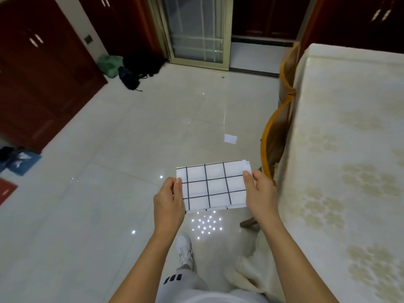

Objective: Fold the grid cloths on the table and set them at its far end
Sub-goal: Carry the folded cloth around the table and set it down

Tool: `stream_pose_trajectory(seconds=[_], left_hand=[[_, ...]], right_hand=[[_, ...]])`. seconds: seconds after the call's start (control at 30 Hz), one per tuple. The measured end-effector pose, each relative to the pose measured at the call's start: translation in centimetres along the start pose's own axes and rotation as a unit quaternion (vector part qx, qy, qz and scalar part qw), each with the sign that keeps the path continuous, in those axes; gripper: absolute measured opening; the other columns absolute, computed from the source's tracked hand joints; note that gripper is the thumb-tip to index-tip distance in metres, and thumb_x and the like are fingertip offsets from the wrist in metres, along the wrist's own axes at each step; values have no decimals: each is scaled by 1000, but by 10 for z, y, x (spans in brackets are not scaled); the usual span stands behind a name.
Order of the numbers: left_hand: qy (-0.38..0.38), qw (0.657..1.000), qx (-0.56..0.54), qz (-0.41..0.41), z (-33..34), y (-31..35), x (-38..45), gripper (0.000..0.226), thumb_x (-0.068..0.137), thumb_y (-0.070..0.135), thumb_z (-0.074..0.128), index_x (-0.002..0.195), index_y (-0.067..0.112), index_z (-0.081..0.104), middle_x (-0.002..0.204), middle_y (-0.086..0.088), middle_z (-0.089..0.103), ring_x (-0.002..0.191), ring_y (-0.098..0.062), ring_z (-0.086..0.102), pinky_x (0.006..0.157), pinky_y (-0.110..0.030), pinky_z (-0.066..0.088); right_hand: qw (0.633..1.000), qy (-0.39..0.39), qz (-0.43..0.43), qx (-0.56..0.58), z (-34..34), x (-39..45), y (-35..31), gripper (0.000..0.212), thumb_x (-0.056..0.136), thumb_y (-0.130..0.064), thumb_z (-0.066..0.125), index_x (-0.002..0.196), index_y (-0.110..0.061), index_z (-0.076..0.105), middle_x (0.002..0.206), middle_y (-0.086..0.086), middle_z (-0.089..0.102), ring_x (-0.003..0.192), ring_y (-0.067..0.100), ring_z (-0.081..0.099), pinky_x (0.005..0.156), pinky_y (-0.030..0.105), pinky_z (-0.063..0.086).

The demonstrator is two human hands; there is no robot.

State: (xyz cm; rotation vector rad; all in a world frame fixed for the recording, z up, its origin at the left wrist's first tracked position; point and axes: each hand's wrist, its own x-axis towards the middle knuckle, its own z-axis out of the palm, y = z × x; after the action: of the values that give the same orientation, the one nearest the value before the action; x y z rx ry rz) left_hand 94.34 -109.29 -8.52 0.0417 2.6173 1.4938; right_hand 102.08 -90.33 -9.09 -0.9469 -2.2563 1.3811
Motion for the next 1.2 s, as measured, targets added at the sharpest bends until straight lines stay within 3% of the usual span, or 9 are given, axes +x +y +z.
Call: stream_pose_trajectory(seconds=[0.07, 0.17, 0.37, 0.47, 0.63, 0.77, 0.93, 1.07, 1.2], left_hand=[[0, 1000, 0, -3, -9, -5, 22, 37, 104, 35, 42, 76, 13, 51, 56, 3, 41, 52, -16, 40, 52, -54, 52], [-7, 1000, -3, -2, -20, -12, 59, 36, 104, 34, 43, 76, 13, 50, 56, 3, 39, 52, -15, 39, 53, -53, 51], [-18, 1000, -8, 10, -47, -24, 154, 36, 104, 35, 43, 72, 19, 46, 56, 5, 38, 52, -15, 36, 51, -50, 48], [-27, 999, -4, 19, -60, -27, 194, 36, 104, 35, 43, 69, 26, 42, 55, 10, 36, 51, -13, 34, 49, -46, 44], [-39, 999, -7, 17, -68, -30, 241, 35, 104, 35, 44, 70, 26, 44, 54, 11, 36, 50, -13, 33, 49, -39, 39], [-47, 999, -8, 8, -60, -25, 270, 37, 104, 35, 44, 67, 27, 41, 51, 12, 34, 51, -13, 31, 49, -49, 45], [-49, 999, 3, 19, -42, -12, 311, 35, 104, 32, 44, 71, 22, 45, 57, 7, 37, 51, -10, 32, 49, -39, 39], [-53, 998, 4, 22, -14, 5, 352, 34, 104, 32, 44, 72, 20, 46, 57, 6, 38, 52, -13, 34, 52, -33, 36], [-44, 999, 7, 16, 23, 37, 395, 34, 104, 31, 44, 73, 19, 47, 58, 6, 37, 52, -11, 33, 52, -33, 36]], right_hand=[[1000, -3, -2, -13, 19, 10, -13, 36, 103, -34, 45, 68, -24, 44, 56, -6, 40, 54, 10, 38, 51, 23, 32], [1000, -6, 7, -11, 45, 26, -30, 35, 103, -31, 44, 75, -12, 50, 61, 0, 43, 56, 11, 38, 51, 17, 33], [1000, 1, 15, -23, 114, 78, -68, 37, 103, -29, 46, 68, -18, 42, 58, -3, 39, 55, 10, 35, 50, 20, 29], [999, 4, 25, -31, 143, 98, -83, 35, 103, -30, 45, 73, -11, 49, 62, 8, 48, 58, 17, 41, 54, 29, 33], [999, 16, 25, -35, 172, 124, -100, 34, 103, -30, 45, 82, -5, 56, 74, 18, 59, 65, 27, 51, 53, 21, 35], [999, 17, 29, -33, 182, 151, -105, 34, 103, -32, 44, 83, -7, 57, 74, 18, 60, 67, 30, 54, 60, 42, 46], [999, 19, 41, -13, 191, 193, -107, 31, 103, -32, 45, 80, -14, 55, 68, 10, 56, 59, 14, 48, 52, 21, 39], [998, 21, 51, -10, 192, 245, -106, 32, 103, -34, 43, 84, -12, 56, 74, 14, 61, 69, 30, 59, 61, 44, 51], [999, 16, 46, -14, 180, 312, -108, 33, 103, -37, 41, 85, -14, 57, 78, 15, 63, 75, 32, 61, 66, 51, 53]])
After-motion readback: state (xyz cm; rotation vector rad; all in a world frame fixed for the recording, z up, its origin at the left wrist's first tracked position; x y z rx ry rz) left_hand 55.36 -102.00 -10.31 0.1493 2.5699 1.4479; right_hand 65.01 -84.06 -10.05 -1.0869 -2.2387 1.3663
